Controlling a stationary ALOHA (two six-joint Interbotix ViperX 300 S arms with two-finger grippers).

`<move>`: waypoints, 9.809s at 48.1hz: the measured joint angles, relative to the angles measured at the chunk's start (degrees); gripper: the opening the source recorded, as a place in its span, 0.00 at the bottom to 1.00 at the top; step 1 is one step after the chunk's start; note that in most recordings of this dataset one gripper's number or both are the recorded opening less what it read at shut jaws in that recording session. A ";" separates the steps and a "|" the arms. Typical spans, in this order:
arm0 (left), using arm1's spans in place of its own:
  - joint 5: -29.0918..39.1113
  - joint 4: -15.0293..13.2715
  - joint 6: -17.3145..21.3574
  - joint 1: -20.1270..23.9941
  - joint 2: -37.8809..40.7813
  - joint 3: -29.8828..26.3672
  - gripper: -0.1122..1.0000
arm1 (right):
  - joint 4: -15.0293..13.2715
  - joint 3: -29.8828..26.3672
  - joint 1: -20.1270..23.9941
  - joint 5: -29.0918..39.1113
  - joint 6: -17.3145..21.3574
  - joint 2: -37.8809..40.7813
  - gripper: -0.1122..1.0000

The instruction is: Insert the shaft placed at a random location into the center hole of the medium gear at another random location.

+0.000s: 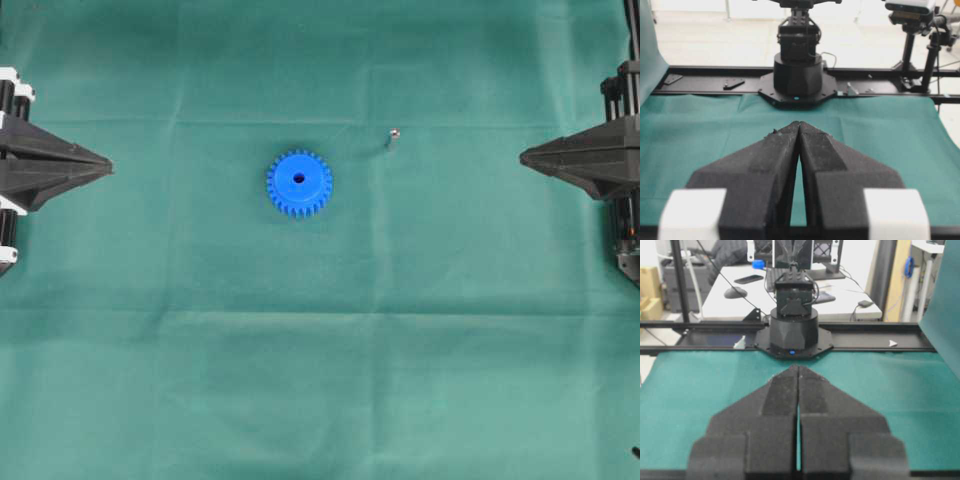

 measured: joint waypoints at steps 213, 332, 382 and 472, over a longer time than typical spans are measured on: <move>4.83 0.62 -1.23 -0.18 0.53 -0.44 0.10 | 1.76 -25.84 -6.59 -4.13 -0.79 58.71 0.22; 4.92 0.62 -1.32 -0.18 0.53 -0.44 0.10 | 2.46 -29.00 -6.15 -6.59 -0.88 70.14 0.22; 4.92 0.62 -1.32 -0.18 0.53 -0.44 0.10 | 3.52 -29.27 -6.06 -5.19 -0.88 70.31 0.40; 5.01 0.62 -1.32 -0.18 0.53 -0.44 0.10 | 1.14 -10.55 -5.89 6.15 -0.97 18.37 0.85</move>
